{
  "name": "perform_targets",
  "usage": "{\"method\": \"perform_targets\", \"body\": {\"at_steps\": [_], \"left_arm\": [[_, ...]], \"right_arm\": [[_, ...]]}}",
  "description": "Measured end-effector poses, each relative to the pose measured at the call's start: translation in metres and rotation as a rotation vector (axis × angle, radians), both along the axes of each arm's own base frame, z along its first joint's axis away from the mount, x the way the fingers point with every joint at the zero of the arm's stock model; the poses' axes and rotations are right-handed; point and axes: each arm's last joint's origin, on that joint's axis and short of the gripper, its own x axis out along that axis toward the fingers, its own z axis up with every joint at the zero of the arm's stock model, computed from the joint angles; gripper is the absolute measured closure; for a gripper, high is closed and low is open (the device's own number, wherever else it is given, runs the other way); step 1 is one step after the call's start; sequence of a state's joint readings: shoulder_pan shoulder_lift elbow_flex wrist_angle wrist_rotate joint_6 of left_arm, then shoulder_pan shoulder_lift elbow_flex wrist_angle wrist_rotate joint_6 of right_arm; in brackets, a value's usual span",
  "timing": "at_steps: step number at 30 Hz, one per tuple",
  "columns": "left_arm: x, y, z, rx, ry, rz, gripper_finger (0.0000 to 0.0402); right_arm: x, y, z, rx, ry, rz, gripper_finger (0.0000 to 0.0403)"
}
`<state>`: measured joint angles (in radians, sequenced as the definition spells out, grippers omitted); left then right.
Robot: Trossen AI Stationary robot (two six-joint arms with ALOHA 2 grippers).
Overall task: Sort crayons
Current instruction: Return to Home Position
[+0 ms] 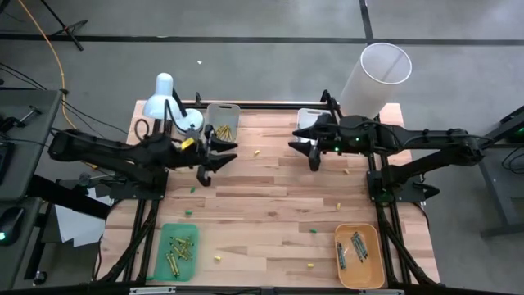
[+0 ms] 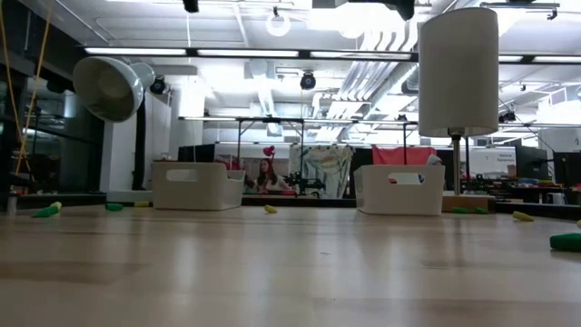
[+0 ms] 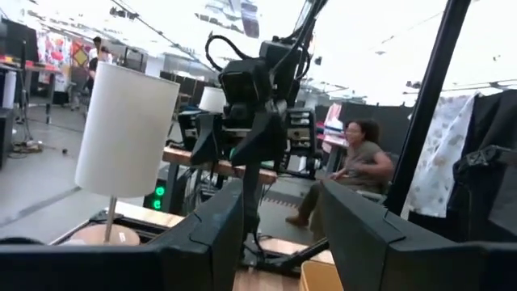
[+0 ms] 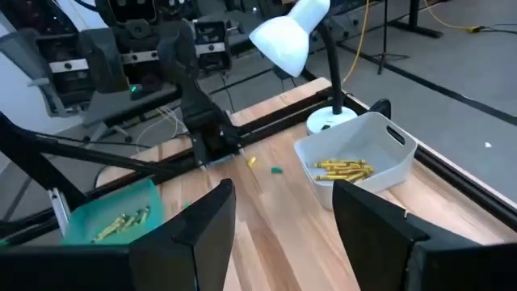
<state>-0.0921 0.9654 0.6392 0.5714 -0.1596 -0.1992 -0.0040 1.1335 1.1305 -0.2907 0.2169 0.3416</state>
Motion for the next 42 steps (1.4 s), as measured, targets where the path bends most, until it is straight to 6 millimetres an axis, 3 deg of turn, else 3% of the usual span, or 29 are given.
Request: {"method": "perform_targets", "body": {"at_steps": [10, 20, 27, 42], "left_arm": [[-0.039, 0.003, 0.008, -0.006, 0.078, -0.013, 0.0251], [-0.053, 0.003, 0.015, 0.048, 0.048, -0.064, 0.0251], [-0.074, 0.009, 0.02, 0.053, 0.032, -0.028, 0.0251], [-0.08, 0.011, 0.017, 0.076, 0.067, -0.021, 0.0251]], "right_arm": [[0.001, -0.001, 0.003, 0.008, -0.034, -0.005, 0.0202], [0.0, -0.005, 0.002, 0.175, -0.075, -0.111, 0.0202], [0.0, -0.006, 0.002, 0.165, -0.075, -0.127, 0.0202], [-0.002, -0.006, -0.004, 0.158, -0.011, -0.16, 0.0202]]}}
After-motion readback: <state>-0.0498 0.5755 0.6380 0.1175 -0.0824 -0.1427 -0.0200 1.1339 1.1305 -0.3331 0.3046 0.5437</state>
